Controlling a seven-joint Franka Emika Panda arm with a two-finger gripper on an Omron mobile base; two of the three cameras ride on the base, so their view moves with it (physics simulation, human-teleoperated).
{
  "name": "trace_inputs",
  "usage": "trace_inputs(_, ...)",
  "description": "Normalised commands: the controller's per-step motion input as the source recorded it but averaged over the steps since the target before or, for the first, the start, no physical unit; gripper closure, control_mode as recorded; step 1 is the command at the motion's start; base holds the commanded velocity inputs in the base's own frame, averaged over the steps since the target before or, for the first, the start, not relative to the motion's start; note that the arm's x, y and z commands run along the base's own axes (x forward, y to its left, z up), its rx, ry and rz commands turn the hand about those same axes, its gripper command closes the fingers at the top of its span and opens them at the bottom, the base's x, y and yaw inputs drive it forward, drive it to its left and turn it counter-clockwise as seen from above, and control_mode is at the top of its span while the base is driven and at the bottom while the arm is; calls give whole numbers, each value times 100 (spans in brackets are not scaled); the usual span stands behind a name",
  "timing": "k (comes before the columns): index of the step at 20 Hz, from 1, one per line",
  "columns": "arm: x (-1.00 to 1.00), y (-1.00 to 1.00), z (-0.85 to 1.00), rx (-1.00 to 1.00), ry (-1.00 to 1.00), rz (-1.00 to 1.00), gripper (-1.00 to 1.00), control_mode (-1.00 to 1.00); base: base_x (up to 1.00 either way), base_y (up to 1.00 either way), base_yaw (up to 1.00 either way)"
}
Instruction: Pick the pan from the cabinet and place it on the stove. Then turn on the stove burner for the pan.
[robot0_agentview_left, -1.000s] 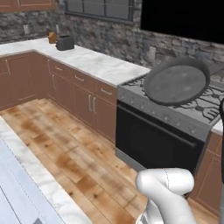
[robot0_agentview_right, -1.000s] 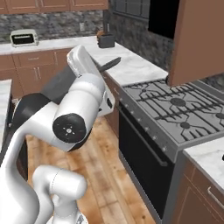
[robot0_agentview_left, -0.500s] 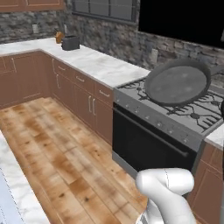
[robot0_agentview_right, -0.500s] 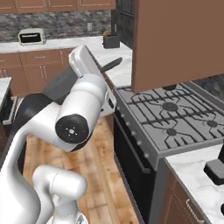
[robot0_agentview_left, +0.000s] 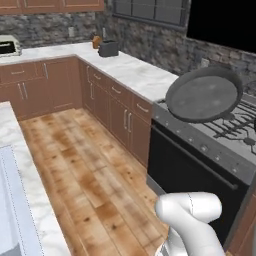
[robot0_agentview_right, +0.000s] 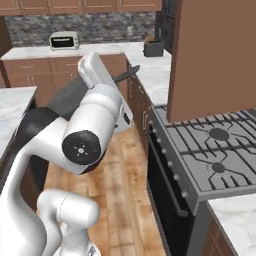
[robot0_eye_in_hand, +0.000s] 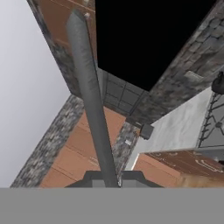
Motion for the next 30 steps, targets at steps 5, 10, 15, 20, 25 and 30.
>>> trace_inputs(5,0,0,0,0,0,0,100,100,43,17,27)
trace_inputs(10,0,0,0,0,0,0,100,100,70,12,24)
trace_inputs(15,0,0,0,0,0,0,100,100,70,13,23)
trace_inputs(20,0,0,0,0,0,0,100,100,61,3,15)
trace_inputs(25,0,0,0,0,0,0,100,100,30,-10,-1)
trace_inputs(30,0,0,0,0,0,0,100,100,16,-12,-18)
